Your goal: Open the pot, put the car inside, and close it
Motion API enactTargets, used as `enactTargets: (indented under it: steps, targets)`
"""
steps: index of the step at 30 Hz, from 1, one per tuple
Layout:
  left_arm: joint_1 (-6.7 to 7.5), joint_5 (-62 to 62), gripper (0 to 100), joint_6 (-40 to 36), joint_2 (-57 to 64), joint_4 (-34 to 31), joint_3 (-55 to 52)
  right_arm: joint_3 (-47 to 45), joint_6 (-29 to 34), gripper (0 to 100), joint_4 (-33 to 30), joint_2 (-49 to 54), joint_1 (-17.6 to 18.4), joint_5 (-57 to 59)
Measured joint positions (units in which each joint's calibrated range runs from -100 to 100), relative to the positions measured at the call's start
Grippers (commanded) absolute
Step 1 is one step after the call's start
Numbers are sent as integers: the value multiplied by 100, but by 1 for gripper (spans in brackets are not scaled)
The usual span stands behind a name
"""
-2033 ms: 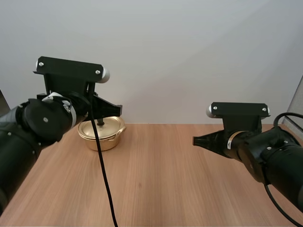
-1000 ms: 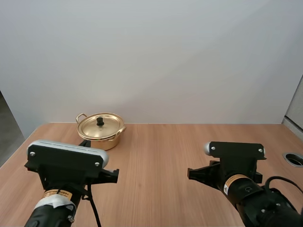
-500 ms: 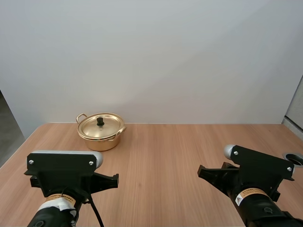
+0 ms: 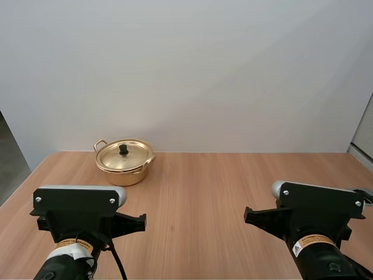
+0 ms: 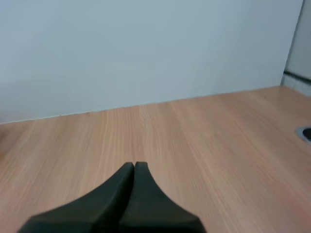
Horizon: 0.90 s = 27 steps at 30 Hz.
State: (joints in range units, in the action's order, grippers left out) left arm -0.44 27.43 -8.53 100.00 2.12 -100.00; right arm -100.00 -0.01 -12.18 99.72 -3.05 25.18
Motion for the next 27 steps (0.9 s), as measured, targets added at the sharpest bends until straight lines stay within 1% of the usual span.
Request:
enactTargets:
  steps: [3,9,12,15,17,19,24,26,27]
  targets:
    - [0,0,0,0,0,0,0,0,-153,0,-480,0,0,37]
    - [0,0,0,0,0,0,0,0,-193,0,-1280,0,0,885]
    - [0,0,0,0,0,0,0,0,-172,0,-1690,0,0,800]
    - [0,0,0,0,0,0,0,0,57,0,-1795,0,0,277]
    - [0,0,0,0,0,0,0,0,333,0,-1726,0,0,88]
    - [0,0,0,0,0,0,0,0,510,0,-1521,0,0,65]
    - [0,0,0,0,0,0,0,0,566,0,-667,0,0,764]
    - [0,0,0,0,0,0,0,0,531,0,-345,0,0,860]
    - [0,0,0,0,0,0,0,0,531,0,-280,0,0,860]
